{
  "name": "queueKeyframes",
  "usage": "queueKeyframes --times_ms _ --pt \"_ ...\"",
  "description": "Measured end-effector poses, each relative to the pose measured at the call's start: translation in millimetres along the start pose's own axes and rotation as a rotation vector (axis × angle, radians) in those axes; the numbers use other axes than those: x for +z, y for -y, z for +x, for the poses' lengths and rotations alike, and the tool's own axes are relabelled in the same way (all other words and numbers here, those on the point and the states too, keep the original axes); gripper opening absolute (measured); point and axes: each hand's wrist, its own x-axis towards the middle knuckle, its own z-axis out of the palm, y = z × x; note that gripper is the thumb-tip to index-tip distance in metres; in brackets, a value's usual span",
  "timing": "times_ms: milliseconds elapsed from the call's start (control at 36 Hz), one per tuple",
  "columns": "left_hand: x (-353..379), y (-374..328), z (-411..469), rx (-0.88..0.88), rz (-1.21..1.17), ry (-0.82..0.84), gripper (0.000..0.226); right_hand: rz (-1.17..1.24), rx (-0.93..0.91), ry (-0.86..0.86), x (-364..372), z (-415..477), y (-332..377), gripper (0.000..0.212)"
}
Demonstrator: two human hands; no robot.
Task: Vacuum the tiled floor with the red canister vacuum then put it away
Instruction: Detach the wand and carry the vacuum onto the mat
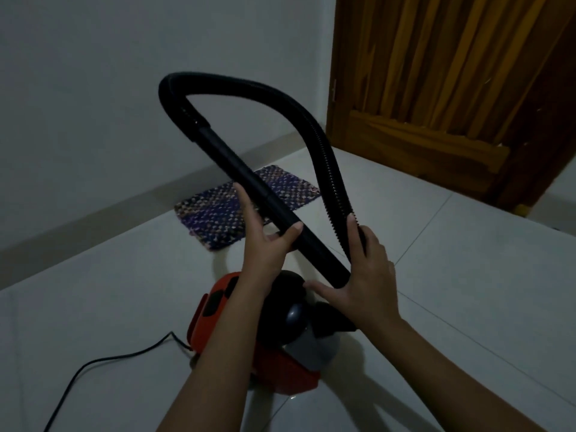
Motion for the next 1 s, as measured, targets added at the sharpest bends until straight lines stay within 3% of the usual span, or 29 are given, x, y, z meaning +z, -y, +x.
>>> queueKeyframes --times_ms 139,333,528,1000 --pt "-0.4 -11.1 7.8 0.013 -0.012 0.022 0.112 0.041 0.039 -0.014 5.7 8.2 6.3 0.103" --pt "-0.1 -5.6 10.8 -0.004 -0.006 -0.021 0.111 0.005 -0.088 0.041 13.8 17.1 -0.2 0.087" --pt "6.5 3.0 2.3 0.061 0.024 -0.147 0.112 -0.031 -0.226 0.107 22.3 34.8 -17.6 0.085" --pt "2.1 -8.8 -5.2 0.065 0.075 -0.191 0.108 -0.075 -0.124 0.016 32.9 27.3 -3.5 0.086"
